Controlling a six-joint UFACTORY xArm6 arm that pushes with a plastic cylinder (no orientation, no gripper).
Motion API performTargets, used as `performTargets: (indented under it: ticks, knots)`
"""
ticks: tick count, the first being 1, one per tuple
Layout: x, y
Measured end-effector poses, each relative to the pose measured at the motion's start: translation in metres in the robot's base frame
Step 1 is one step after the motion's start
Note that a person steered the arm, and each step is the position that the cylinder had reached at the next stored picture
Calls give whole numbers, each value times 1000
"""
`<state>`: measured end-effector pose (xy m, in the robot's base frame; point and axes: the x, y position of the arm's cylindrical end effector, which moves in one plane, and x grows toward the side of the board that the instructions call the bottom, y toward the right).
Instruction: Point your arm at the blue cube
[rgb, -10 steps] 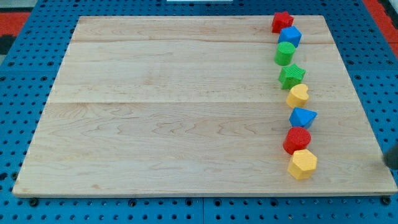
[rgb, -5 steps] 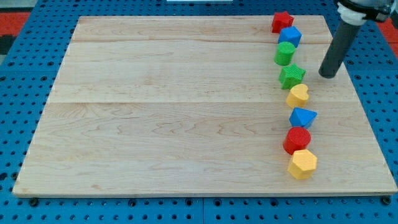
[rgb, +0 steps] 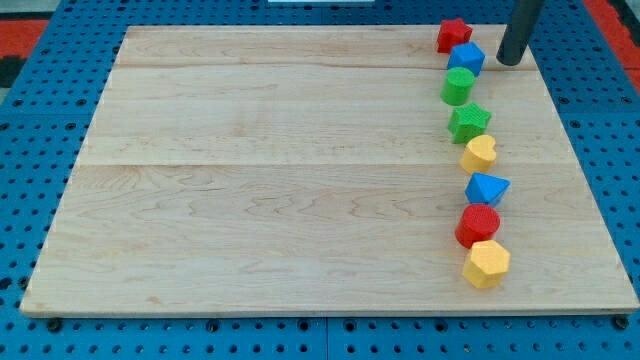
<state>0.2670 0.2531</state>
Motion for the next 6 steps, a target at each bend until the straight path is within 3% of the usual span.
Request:
performTargets:
  ticks: [6]
  knots:
    - [0, -33]
